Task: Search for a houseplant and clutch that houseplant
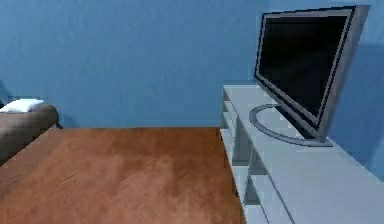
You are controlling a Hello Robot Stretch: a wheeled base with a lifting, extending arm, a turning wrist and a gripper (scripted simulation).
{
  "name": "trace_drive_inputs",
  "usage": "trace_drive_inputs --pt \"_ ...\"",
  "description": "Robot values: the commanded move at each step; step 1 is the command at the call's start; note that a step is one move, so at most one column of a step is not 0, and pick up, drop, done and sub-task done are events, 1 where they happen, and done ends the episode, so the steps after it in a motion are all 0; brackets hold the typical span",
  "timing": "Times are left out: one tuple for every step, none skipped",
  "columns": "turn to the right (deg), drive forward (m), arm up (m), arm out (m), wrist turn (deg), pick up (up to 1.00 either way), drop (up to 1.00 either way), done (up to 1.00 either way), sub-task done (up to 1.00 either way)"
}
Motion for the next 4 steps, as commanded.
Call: trace_drive_inputs --pt "-45.0 0.0 0.0 0.0 0.0 0.0 0.0 0.0 0.0" --pt "-45.0 0.0 0.0 0.0 0.0 0.0 0.0 0.0 0.0" --pt "0.0 0.2 0.0 0.0 0.0 0.0 0.0 0.0 0.0" --pt "45.0 0.0 0.0 0.0 0.0 0.0 0.0 0.0 0.0"
